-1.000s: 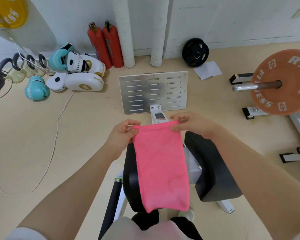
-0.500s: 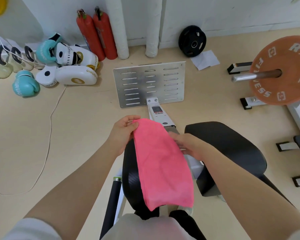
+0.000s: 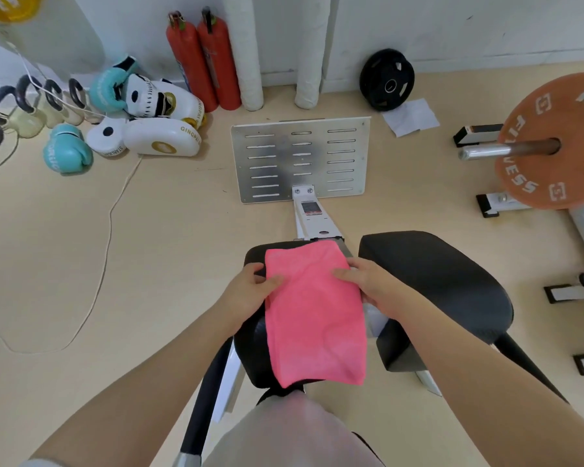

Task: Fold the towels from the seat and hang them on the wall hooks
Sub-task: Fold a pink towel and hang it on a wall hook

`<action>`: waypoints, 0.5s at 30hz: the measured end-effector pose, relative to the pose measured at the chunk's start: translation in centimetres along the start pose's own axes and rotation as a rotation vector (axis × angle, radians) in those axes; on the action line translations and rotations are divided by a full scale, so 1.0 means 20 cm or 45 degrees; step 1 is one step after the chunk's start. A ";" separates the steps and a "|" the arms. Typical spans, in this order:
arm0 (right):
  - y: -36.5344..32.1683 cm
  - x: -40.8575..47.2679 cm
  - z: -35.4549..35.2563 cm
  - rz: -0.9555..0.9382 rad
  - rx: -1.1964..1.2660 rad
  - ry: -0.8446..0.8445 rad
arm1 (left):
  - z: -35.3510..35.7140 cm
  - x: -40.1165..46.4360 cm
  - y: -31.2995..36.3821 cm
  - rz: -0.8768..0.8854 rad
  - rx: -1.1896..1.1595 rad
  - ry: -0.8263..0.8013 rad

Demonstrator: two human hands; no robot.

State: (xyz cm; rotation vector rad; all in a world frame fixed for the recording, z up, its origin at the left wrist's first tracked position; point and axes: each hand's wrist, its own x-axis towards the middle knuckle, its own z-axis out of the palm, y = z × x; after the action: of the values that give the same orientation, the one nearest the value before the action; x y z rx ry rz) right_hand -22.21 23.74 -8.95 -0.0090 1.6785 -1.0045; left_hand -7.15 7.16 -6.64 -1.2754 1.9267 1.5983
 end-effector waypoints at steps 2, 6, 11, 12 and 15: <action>0.01 -0.04 0.02 0.031 -0.034 0.081 | 0.01 -0.05 0.00 -0.018 -0.004 0.004; 0.02 -0.15 0.03 0.068 -0.033 0.073 | 0.06 -0.15 0.05 -0.031 0.029 0.045; 0.06 -0.32 -0.01 -0.200 -0.063 -0.049 | 0.10 -0.31 0.08 -0.057 -0.538 -0.266; 0.08 -0.36 -0.01 -0.249 -0.046 -0.063 | 0.11 -0.34 0.05 -0.012 -0.663 -0.350; 0.11 -0.45 -0.04 -0.321 0.039 -0.043 | 0.15 -0.42 -0.01 0.084 -0.797 -0.489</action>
State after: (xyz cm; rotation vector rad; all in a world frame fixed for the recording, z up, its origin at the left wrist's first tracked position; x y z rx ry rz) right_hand -18.37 30.06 -3.15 -0.2213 1.6587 -1.2109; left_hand -3.30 13.49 -1.60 -0.9935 1.2894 2.3865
